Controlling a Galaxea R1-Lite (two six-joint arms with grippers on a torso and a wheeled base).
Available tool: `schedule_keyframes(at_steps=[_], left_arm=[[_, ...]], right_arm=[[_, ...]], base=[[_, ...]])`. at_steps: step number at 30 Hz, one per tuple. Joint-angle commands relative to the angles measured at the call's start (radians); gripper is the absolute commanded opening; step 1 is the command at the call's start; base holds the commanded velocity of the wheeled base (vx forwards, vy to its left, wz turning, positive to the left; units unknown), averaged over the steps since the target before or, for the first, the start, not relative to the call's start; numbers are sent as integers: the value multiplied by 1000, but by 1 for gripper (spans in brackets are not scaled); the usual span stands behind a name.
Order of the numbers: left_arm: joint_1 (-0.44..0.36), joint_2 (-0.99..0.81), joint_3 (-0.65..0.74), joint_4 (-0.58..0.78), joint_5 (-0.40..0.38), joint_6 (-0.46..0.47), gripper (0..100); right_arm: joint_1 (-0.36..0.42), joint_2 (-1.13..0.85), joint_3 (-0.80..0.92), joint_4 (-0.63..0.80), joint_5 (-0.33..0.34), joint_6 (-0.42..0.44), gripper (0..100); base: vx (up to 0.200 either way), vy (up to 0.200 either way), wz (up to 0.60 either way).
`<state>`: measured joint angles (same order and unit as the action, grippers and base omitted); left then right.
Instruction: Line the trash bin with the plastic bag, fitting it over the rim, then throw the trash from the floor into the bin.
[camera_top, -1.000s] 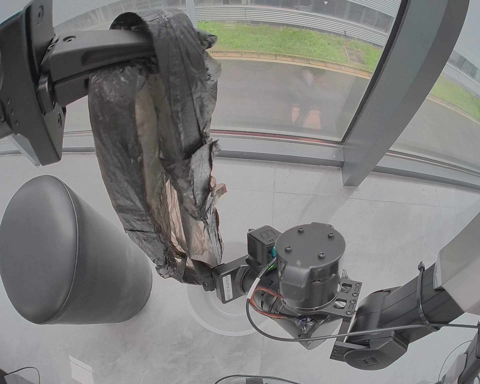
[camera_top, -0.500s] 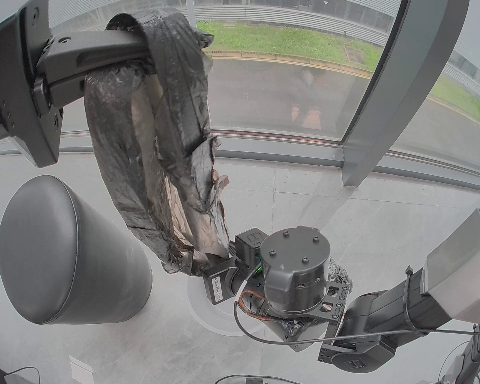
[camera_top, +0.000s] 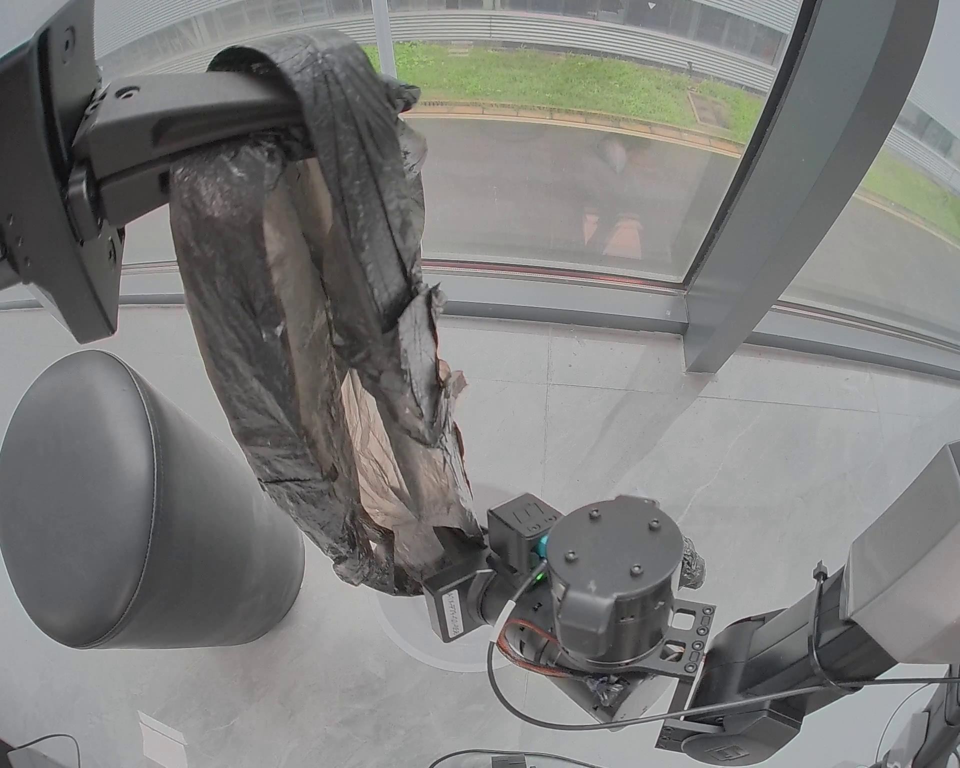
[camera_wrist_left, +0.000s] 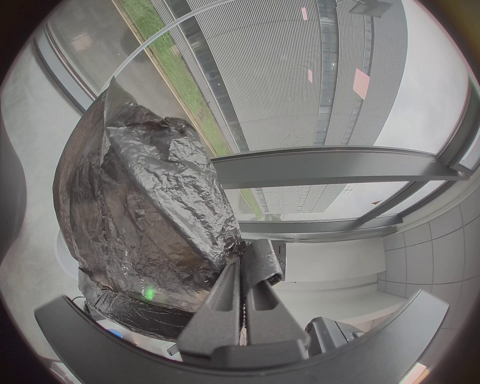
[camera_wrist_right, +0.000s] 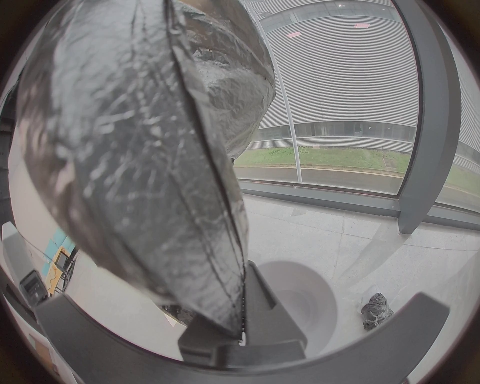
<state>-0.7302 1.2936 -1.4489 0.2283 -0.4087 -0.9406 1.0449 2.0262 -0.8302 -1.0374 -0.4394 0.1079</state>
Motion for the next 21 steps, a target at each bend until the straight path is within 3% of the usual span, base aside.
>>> schedule_keyframes(at_steps=[1, 5, 6, 11, 12, 13, 15, 16, 20, 21], left_arm=[[14, -14, 44, -12, 4, 3, 0], [72, -17, 107, -47, -1, 8, 0], [97, -17, 144, -81, -5, 8, 0], [124, -16, 245, -191, -10, 6, 0], [126, -16, 251, -198, -10, 6, 0], [132, -13, 283, -236, -12, 3, 0], [137, -10, 303, -257, -19, 3, 0], [141, -13, 337, -287, -41, 0, 0], [149, -17, 410, -368, -99, -6, 0], [149, -17, 413, -371, -101, -6, 0]], right_arm=[[1, -46, 106, -39, 14, -4, 0], [-9, -121, 204, -33, 90, -4, 0], [-26, -176, 253, -23, 177, -2, 0], [-105, -331, 312, 109, 393, 23, 0], [-111, -340, 312, 122, 406, 29, 0], [-137, -385, 307, 183, 472, 70, 0], [-152, -412, 301, 224, 519, 107, 0], [-178, -448, 286, 284, 590, 154, 0], [-253, -489, 263, 372, 763, 234, 0], [-255, -489, 263, 375, 771, 236, 0]], base=[[0, 0, 0], [0, 0, 0], [0, 0, 0], [0, 0, 0], [0, 0, 0], [0, 0, 0], [0, 0, 0], [0, 0, 0], [0, 0, 0], [0, 0, 0]])
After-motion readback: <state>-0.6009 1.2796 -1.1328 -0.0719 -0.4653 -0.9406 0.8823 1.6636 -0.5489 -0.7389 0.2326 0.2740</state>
